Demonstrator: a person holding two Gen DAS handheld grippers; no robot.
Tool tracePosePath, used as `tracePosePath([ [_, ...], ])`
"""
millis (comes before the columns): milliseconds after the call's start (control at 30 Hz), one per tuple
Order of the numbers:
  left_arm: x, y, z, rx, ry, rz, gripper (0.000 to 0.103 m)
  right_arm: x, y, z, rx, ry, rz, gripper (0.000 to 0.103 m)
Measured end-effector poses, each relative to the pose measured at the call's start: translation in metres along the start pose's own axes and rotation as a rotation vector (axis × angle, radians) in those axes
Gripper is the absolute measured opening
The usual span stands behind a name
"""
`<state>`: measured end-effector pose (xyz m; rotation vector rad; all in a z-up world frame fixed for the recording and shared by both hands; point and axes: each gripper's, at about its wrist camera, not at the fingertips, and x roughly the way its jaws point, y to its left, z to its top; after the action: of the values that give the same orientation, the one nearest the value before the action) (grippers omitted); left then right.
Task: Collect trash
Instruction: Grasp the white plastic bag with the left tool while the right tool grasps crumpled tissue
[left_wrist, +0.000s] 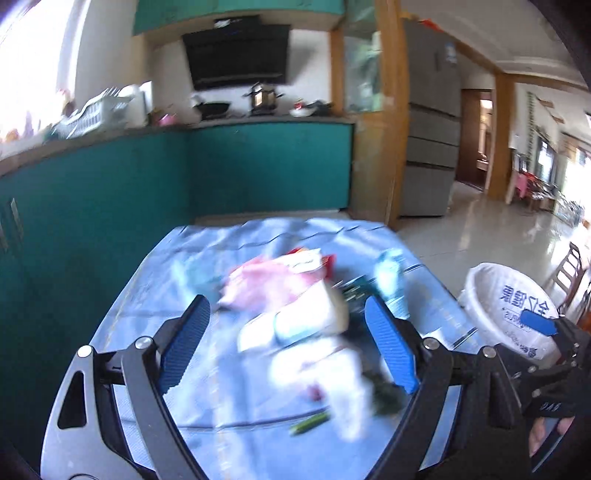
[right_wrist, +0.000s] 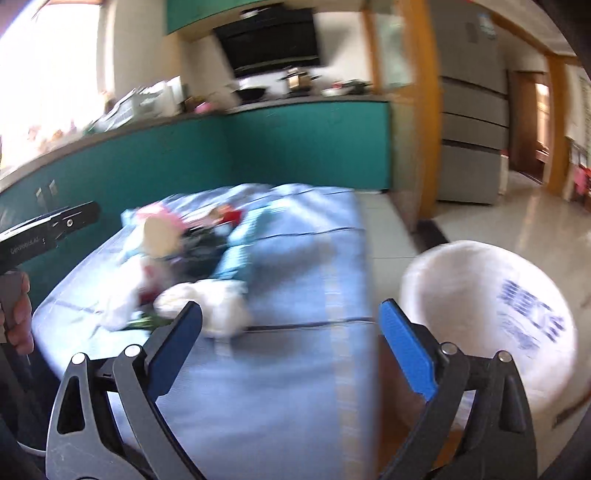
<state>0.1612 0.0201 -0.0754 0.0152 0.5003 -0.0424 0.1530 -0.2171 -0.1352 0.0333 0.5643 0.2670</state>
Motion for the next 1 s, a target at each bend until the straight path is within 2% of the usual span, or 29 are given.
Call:
tracePosePath([
  [133, 0.0, 0.027, -0.01, -0.064, 0.058, -0.007, 0.086, 0.04, 0.028, 0.01, -0.017, 0.066, 0.066, 0.095],
  [267, -0.006, 0.036, -0.019, -0.088, 0.064, -0.032, 0.086, 0.071, 0.034, 0.011, 0.008, 0.138, 0.117, 0.095],
  [333, -0.005, 0.039, -0.02, -0.096, 0.072, -0.044, 0.086, 0.074, 0.037, 0.01, 0.004, 0.165, 0.139, 0.09],
  [367, -0.001, 0.039, -0.021, -0.1, 0.079, -0.054, 0.086, 0.072, 0.039, 0.009, -0.002, 0.165, 0.148, 0.084],
  [467, 0.005, 0.031, -0.024, -0.096, 0.099, -0.095, 0.087, 0.065, 0.044, 0.007, -0.01, 0.177, 0.18, 0.051],
  [567, 0.015, 0.017, -0.027, -0.063, 0.127, -0.122, 0.087, 0.051, 0.045, 0.006, -0.019, 0.161, 0.156, 0.045],
  [667, 0.03, 0.008, -0.031, -0.053, 0.157, -0.146, 0.085, 0.041, 0.04, 0.006, -0.019, 0.147, 0.136, 0.045],
  [733, 0.041, 0.002, -0.032, -0.045, 0.19, -0.161, 0.077, 0.038, 0.037, 0.005, -0.019, 0.146, 0.126, 0.046],
  [800, 0.049, -0.003, -0.035, -0.035, 0.208, -0.178, 0.072, 0.038, 0.034, 0.005, -0.012, 0.15, 0.124, 0.056],
  [867, 0.058, -0.007, -0.038, -0.026, 0.244, -0.191, 0.055, 0.04, 0.033, 0.006, -0.01, 0.146, 0.118, 0.072],
  [900, 0.062, -0.008, -0.04, -0.028, 0.263, -0.199, 0.053, 0.041, 0.033, 0.007, -0.013, 0.145, 0.113, 0.075],
  [1000, 0.064, -0.005, -0.044, -0.033, 0.269, -0.198, 0.044, 0.049, 0.035, 0.007, -0.02, 0.162, 0.101, 0.076],
])
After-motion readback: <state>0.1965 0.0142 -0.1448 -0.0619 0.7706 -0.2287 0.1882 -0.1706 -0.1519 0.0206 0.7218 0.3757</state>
